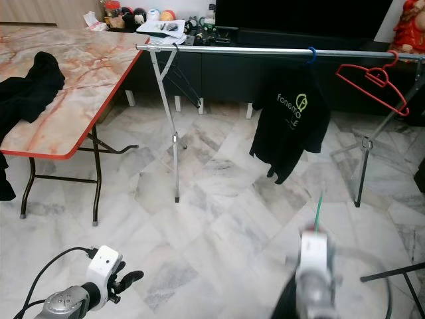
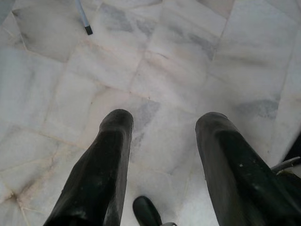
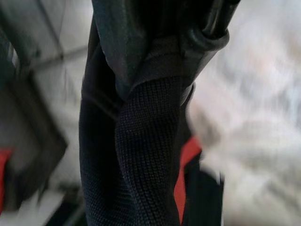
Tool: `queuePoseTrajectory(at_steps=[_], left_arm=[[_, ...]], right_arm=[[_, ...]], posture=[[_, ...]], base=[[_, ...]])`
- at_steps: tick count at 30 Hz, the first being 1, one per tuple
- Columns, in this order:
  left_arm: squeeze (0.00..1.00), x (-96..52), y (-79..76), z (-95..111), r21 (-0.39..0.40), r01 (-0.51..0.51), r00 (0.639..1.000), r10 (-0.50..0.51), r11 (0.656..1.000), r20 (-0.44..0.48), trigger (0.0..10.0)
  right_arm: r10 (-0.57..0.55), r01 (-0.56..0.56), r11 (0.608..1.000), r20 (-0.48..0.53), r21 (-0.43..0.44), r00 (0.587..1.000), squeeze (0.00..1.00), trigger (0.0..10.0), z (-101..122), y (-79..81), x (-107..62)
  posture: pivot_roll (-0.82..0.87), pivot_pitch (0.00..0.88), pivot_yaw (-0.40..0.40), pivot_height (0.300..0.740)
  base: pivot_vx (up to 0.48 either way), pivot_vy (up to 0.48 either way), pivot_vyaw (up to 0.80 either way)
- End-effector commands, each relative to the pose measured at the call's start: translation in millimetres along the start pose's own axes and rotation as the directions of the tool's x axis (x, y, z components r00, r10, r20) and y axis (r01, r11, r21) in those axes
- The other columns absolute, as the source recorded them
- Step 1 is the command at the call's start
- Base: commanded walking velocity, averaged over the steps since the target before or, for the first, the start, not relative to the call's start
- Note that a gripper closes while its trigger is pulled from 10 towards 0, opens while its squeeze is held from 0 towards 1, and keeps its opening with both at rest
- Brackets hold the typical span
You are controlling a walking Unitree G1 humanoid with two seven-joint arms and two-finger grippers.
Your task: Hang hanger
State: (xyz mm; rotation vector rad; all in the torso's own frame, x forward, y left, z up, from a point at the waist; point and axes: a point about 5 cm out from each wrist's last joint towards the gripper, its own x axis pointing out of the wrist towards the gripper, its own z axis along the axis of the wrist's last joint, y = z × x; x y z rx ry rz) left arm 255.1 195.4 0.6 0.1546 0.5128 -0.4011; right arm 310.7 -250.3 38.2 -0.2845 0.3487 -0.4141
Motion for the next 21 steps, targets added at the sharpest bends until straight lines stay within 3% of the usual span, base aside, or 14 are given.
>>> queuePoseTrajectory(at_steps=[1,3,4,6,10,13,15,16,17,20,21], left_arm=[[0.0,-3.0,-0.7,-11.9,-0.016,-0.012,0.999,0.011,1.0,-0.035,10.0],[0.0,-3.6,-1.8,-13.9,-0.017,-0.007,0.999,0.006,1.0,-0.037,10.0],[0.0,-3.8,-3.4,-15.1,-0.017,0.001,0.999,-0.002,1.0,-0.039,10.0],[0.0,-3.8,-5.4,-16.5,-0.018,0.011,0.999,-0.012,1.0,-0.042,10.0],[0.0,-3.4,-7.4,-17.0,-0.021,0.028,0.999,-0.029,0.999,-0.037,10.0],[0.0,-3.7,-6.8,-16.3,-0.022,0.026,0.999,-0.027,0.999,-0.03,10.0],[0.0,-4.2,-5.6,-15.4,-0.021,0.019,0.999,-0.019,1.0,-0.026,10.0],[0.0,-4.5,-4.2,-14.8,-0.017,0.015,1.0,-0.015,1.0,-0.027,10.0],[0.0,-4.5,-4.2,-14.8,-0.017,0.015,1.0,-0.015,1.0,-0.027,10.0],[0.0,-4.3,-2.5,-13.7,-0.014,0.008,1.0,-0.008,1.0,-0.023,10.0],[0.0,-4.1,-1.5,-13.5,-0.015,0.002,1.0,-0.002,1.0,-0.021,10.0]], right_arm=[[0.009,-0.009,1.0,-0.096,0.0,0.995,0.0,0.0,-21.6,1.0,-6.6],[0.082,-0.082,0.997,-0.246,0.01,0.966,0.0,0.0,-46.0,8.5,-15.9],[0.148,-0.132,0.989,-0.388,0.067,0.91,0.0,0.0,-74.6,16.1,-31.4],[0.23,-0.171,0.972,-0.549,0.159,0.804,0.0,0.0,-110.5,26.0,-57.5],[0.281,-0.154,0.959,-0.752,0.236,0.596,0.0,0.0,-172.5,33.8,-119.1],[0.267,-0.139,0.963,-0.77,0.229,0.579,0.0,0.0,-180.2,32.3,-127.5],[0.262,-0.13,0.964,-0.77,0.23,0.582,0.0,0.0,-181.6,31.3,-128.8],[0.247,-0.11,0.967,-0.745,0.229,0.62,0.0,0.0,-175.1,29.0,-119.8],[0.247,-0.11,0.967,-0.745,0.229,0.62,0.0,0.0,-175.1,29.0,-119.8],[0.174,-0.109,0.983,-0.575,0.147,0.8,0.0,0.0,-138.6,21.2,-80.4],[0.118,-0.074,0.99,-0.409,0.122,0.905,0.0,0.0,-102.6,16.5,-52.4]], posture=[[0.1,0.148,-0.037,0.74],[0.1,0.148,-0.036,0.74],[0.1,0.147,-0.037,0.74],[0.1,0.149,-0.037,0.74],[0.12,0.149,-0.035,0.74],[0.11,0.147,-0.03,0.74],[0.11,0.144,-0.027,0.74],[0.11,0.142,-0.024,0.74],[0.11,0.142,-0.024,0.74],[0.11,0.136,-0.022,0.74],[0.11,0.135,-0.021,0.74]], base=[[0.0,0.0,0.0],[0.0,0.0,0.0],[0.0,0.0,0.0],[0.0,0.0,0.0],[0.0,0.0,0.0],[0.0,0.0,0.0],[0.0,0.0,0.0],[0.0,0.0,0.0],[0.0,0.0,0.0],[0.0,0.0,0.0],[0.0,0.0,0.0]])
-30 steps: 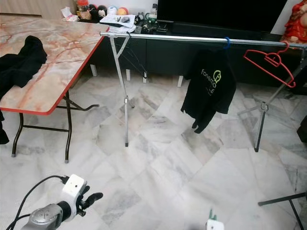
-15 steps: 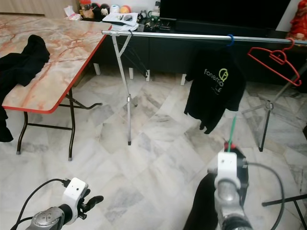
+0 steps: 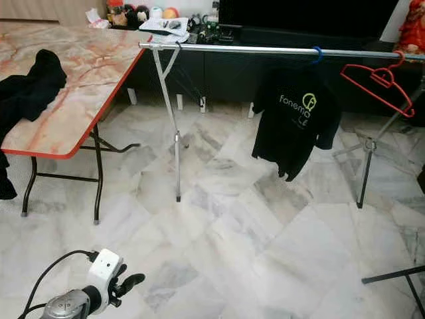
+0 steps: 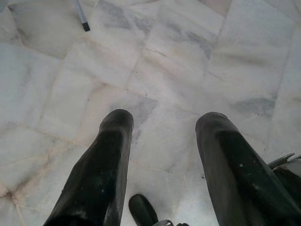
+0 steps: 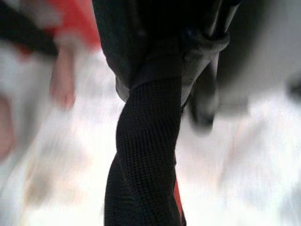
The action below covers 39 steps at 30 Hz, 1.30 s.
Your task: Hang hanger
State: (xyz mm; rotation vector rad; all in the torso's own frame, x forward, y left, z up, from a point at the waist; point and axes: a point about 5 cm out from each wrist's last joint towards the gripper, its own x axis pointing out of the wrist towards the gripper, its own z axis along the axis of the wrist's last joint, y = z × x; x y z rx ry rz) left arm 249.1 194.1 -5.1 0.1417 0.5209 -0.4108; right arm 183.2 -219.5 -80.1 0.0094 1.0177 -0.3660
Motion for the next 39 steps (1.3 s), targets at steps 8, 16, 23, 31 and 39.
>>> queuePoseTrajectory(at_steps=[8,16,23,31,39], left_arm=[[0.0,-2.0,1.7,-9.4,-0.007,-0.023,0.999,0.023,1.0,-0.024,10.0],[0.0,-2.6,-1.3,-13.1,-0.021,-0.013,1.0,0.012,1.0,-0.028,10.0],[0.0,-6.4,2.1,-12.8,-0.022,-0.011,1.0,0.01,1.0,-0.025,10.0],[0.0,-6.0,2.4,-12.1,-0.023,-0.016,1.0,0.015,1.0,-0.024,10.0],[0.0,-5.3,0.9,-13.4,-0.035,-0.022,1.0,0.021,0.999,-0.023,10.0]], right_arm=[[-0.137,0.189,0.982,0.607,-0.021,0.783,0.0,0.0,158.6,-8.0,-24.5],[-0.028,0.024,0.996,-0.046,-0.085,0.999,0.0,0.0,9.3,-2.8,1.3],[-0.031,0.014,0.998,-0.281,-0.064,0.959,0.0,0.0,-69.3,-6.5,-10.8],[-0.119,0.129,0.99,0.151,-0.055,0.981,0.0,0.0,32.2,-10.7,0.4],[-0.179,0.243,0.961,0.373,-0.133,0.91,0.0,0.0,92.2,-11.6,-5.7]], posture=[[0.1,0.126,-0.023,0.74],[0.12,0.137,-0.031,0.74],[0.12,0.153,-0.02,0.74],[0.11,0.154,-0.018,0.74],[0.11,0.15,-0.023,0.74]], base=[[0.0,0.0,0.0],[0.0,0.0,0.0],[0.0,0.0,0.0],[0.0,0.0,0.0],[0.0,0.0,0.0]])
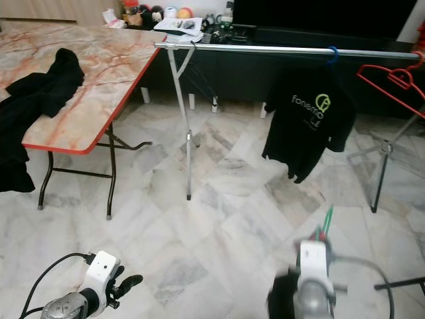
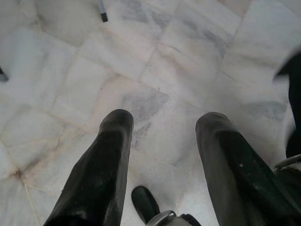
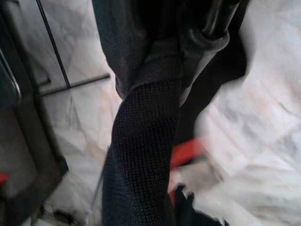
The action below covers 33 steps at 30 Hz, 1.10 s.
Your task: Hang hanger
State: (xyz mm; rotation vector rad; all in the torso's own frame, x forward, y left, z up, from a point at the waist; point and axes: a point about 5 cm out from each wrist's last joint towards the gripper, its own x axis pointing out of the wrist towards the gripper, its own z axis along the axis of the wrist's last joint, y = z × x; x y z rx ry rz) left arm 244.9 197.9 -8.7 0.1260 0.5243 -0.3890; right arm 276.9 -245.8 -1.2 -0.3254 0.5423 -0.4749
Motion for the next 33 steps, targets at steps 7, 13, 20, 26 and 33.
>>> queuePoseTrajectory(at_steps=[7,13,20,26,33], left_arm=[[0.0,-3.8,2.3,-11.4,-0.019,-0.019,0.999,0.019,1.0,-0.034,10.0],[0.0,-4.1,7.6,-10.1,-0.004,-0.041,0.998,0.041,0.999,-0.037,10.0],[0.0,-0.7,7.6,2.5,0.003,-0.045,0.999,0.045,0.999,-0.003,10.0],[0.0,-1.4,7.1,14.9,0.055,-0.03,0.999,0.028,0.998,0.033,10.0],[0.0,0.9,5.5,42.9,0.105,-0.012,0.993,0.0,0.994,0.116,10.0]], right_arm=[[0.306,-0.295,0.949,-0.542,0.11,0.783,0.0,0.0,-109.9,28.7,-52.1],[0.459,-0.583,0.748,-0.39,-0.315,0.799,0.0,0.0,-56.8,34.0,-25.7],[0.602,-0.614,0.398,-0.311,-0.682,0.736,0.0,0.0,20.3,49.7,-9.3],[0.71,-0.583,0.189,-0.3,-0.79,0.637,0.0,0.0,77.6,65.4,-12.4],[0.783,-0.458,0.126,-0.196,-0.88,0.591,0.0,0.0,154.5,87.7,-28.8]], posture=[[0.12,0.155,-0.027,0.74],[0.1,0.152,-0.027,0.74],[0.1,0.145,-0.035,0.74],[0.1,0.143,-0.046,0.74],[0.09,0.136,-0.061,0.74]], base=[[0.0,0.0,0.0],[0.0,0.0,0.0],[0.0,0.0,0.0],[0.0,0.0,0.0],[0.0,0.0,0.0]])
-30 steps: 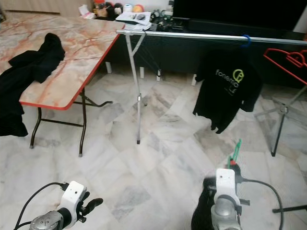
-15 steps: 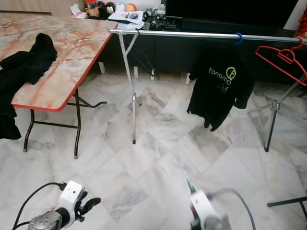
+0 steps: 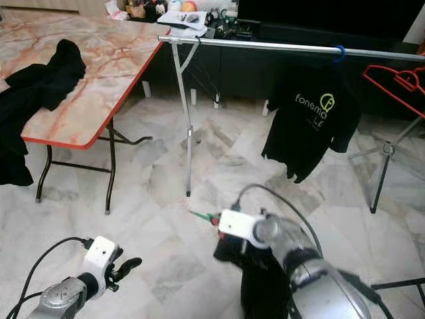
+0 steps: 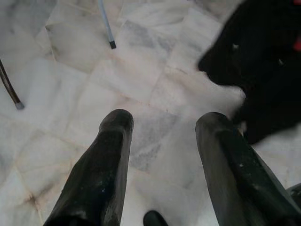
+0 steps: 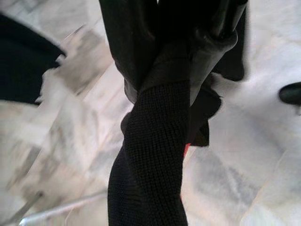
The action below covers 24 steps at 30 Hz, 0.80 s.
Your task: Hang hanger
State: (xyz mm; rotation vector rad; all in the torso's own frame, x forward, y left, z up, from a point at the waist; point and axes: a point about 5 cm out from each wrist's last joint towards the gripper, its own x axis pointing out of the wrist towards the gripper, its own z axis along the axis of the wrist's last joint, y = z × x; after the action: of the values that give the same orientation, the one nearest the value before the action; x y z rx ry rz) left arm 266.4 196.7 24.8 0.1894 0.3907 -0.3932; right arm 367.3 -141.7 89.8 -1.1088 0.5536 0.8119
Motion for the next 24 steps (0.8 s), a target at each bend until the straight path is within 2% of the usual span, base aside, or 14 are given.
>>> queuePoseTrajectory(at_steps=[1,3,6,13,14,15,18,19,24], left_arm=[[0.0,1.5,-1.6,6.9,0.022,0.017,1.0,-0.017,1.0,0.009,10.0],[0.0,5.6,-0.6,18.2,0.03,0.018,0.999,-0.019,0.999,0.045,10.0],[0.0,9.9,-0.9,27.4,0.037,0.019,0.997,-0.022,0.999,0.072,10.0],[0.0,20.5,-8.1,36.5,0.062,0.016,0.996,-0.022,0.998,0.086,10.0],[0.0,20.5,-8.1,36.5,0.062,0.016,0.996,-0.022,0.998,0.086,10.0],[0.0,22.5,-11.3,36.5,0.082,0.021,0.997,-0.028,0.996,0.079,10.0],[0.0,24.5,-11.1,37.2,0.136,0.002,0.998,-0.011,0.991,0.067,10.0],[0.0,26.1,-9.2,37.9,0.186,-0.022,0.998,0.011,0.982,0.06,10.0],[0.0,28.6,-5.1,40.4,0.271,-0.071,0.996,0.055,0.96,0.063,10.0]], right_arm=[[-0.016,0.017,0.999,0.051,-0.029,0.999,0.0,0.0,18.7,-9.7,-1.9],[-0.023,0.025,1.0,0.128,-0.01,0.992,0.0,0.0,39.3,-16.9,-3.5],[-0.037,0.035,0.999,0.204,0.015,0.978,0.0,0.0,59.0,-23.3,-6.0],[-0.051,0.025,0.997,0.371,0.076,0.927,0.0,0.0,104.2,-35.2,-14.8],[-0.051,0.025,0.997,0.371,0.076,0.927,0.0,0.0,104.2,-35.2,-14.8],[-0.059,0.023,0.995,0.407,0.093,0.912,0.0,0.0,115.3,-37.9,-17.5],[-0.061,0.016,0.994,0.449,0.104,0.891,0.0,0.0,129.3,-39.7,-20.6],[-0.054,0.001,0.994,0.484,0.11,0.873,0.0,0.0,139.6,-39.6,-22.7],[-0.056,0.0,0.994,0.511,0.11,0.858,0.0,0.0,154.8,-38.2,-24.4]], posture=[[0.1,0.135,-0.062,0.74],[0.1,0.133,-0.066,0.74],[0.1,0.132,-0.069,0.74],[0.09,0.13,-0.08,0.74],[0.09,0.13,-0.08,0.74],[0.09,0.129,-0.082,0.74],[0.08,0.129,-0.082,0.74],[0.08,0.128,-0.084,0.74],[0.08,0.128,-0.084,0.74]], base=[[0.0,0.0,0.0],[0.0,0.0,0.0],[0.0,0.0,0.0],[0.0,0.0,0.0],[0.0,0.0,0.0],[0.0,0.0,0.0],[0.0,0.0,0.0],[0.0,0.0,0.0],[0.0,0.0,0.0]])
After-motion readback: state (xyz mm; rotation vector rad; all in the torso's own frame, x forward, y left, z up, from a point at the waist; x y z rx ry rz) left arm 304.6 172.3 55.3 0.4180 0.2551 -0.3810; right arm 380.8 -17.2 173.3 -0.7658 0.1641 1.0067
